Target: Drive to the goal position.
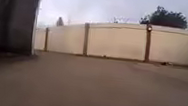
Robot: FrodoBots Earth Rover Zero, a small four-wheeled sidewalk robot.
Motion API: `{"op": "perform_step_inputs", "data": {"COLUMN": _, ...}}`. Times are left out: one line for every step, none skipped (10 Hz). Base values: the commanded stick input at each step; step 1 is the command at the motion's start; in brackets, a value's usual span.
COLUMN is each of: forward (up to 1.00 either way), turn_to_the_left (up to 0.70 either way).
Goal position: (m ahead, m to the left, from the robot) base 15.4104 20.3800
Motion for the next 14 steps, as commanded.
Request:
{"op": "perform_step_inputs", "data": {"forward": 0.5, "turn_to_the_left": 0.0}}
{"op": "perform_step_inputs", "data": {"forward": 0.5, "turn_to_the_left": 0.0}}
{"op": "perform_step_inputs", "data": {"forward": 0.5, "turn_to_the_left": 0.0}}
{"op": "perform_step_inputs", "data": {"forward": 0.5, "turn_to_the_left": 0.0}}
{"op": "perform_step_inputs", "data": {"forward": 0.5, "turn_to_the_left": 0.0}}
{"op": "perform_step_inputs", "data": {"forward": 0.5, "turn_to_the_left": 0.0}}
{"op": "perform_step_inputs", "data": {"forward": 0.5, "turn_to_the_left": 0.0}}
{"op": "perform_step_inputs", "data": {"forward": 0.5, "turn_to_the_left": 0.0}}
{"op": "perform_step_inputs", "data": {"forward": 0.5, "turn_to_the_left": 0.0}}
{"op": "perform_step_inputs", "data": {"forward": 0.5, "turn_to_the_left": 0.0}}
{"op": "perform_step_inputs", "data": {"forward": 0.5, "turn_to_the_left": 0.23}}
{"op": "perform_step_inputs", "data": {"forward": 0.5, "turn_to_the_left": 0.5}}
{"op": "perform_step_inputs", "data": {"forward": 0.5, "turn_to_the_left": 0.5}}
{"op": "perform_step_inputs", "data": {"forward": 0.5, "turn_to_the_left": 0.5}}
